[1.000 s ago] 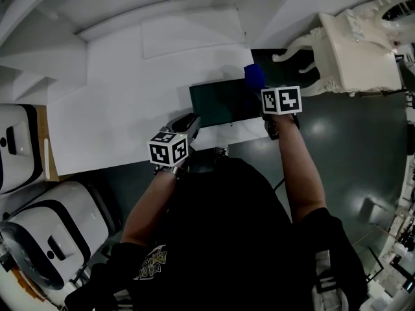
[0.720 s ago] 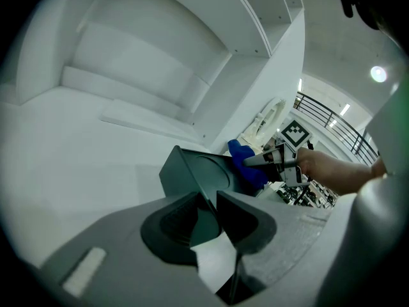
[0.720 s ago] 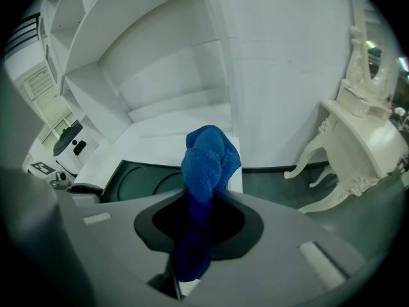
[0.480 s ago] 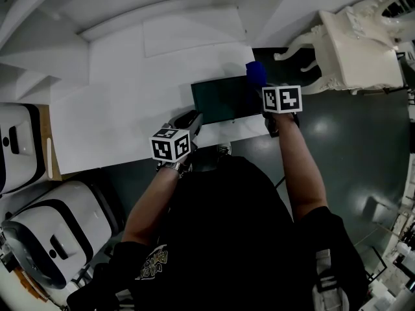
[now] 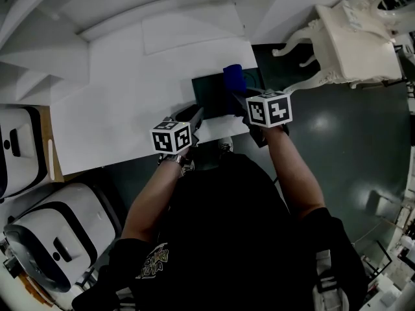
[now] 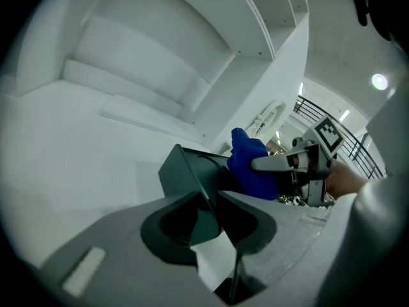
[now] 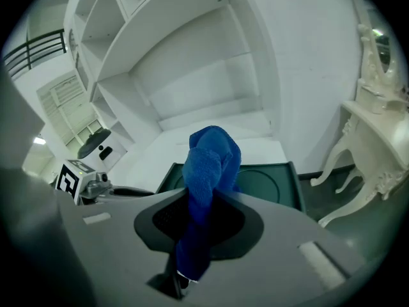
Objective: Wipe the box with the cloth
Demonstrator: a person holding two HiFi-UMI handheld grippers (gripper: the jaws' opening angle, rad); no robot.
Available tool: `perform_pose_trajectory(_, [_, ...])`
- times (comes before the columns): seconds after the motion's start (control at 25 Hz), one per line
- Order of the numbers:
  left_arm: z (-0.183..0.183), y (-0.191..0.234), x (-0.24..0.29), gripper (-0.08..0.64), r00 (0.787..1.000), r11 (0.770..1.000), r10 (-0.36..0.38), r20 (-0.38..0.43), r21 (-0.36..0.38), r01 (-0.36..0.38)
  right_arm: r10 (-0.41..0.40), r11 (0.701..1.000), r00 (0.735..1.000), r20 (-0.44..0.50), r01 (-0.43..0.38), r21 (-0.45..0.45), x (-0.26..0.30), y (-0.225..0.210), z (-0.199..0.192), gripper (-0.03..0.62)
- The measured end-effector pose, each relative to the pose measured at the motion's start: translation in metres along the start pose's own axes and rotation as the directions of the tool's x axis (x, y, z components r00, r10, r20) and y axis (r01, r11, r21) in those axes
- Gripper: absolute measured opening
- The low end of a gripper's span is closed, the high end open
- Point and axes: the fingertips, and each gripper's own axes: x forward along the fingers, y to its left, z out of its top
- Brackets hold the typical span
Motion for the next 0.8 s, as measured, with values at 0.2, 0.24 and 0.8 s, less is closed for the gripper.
perform_pose_trajectory(0.2, [0.0, 0.0, 0.0, 0.1, 1.0, 1.0, -0.016, -0.013, 0.001, 0.016, 0.051, 0.998, 0.998, -0.036, -0.052, -0.024, 0.014, 0.038, -0.017, 0.095])
perform_pose_trajectory(0.24, [0.0, 0.0, 0.001, 0.1, 1.0, 1.0, -0.018, -0.016, 0.0, 0.018, 0.061, 0.998, 0.997, -0.043, -0.062, -0.03, 0.017, 0.044, -0.021, 0.095])
perform_pose_trajectory(0.8, [-0.001, 0.0, 0.002, 0.101, 0.998, 0.999, -0.043, -0.052, 0.0, 0.043, 0.097, 0.994, 0.988, -0.117, -0.102, -0.043, 0.048, 0.079, -0.05, 0.094])
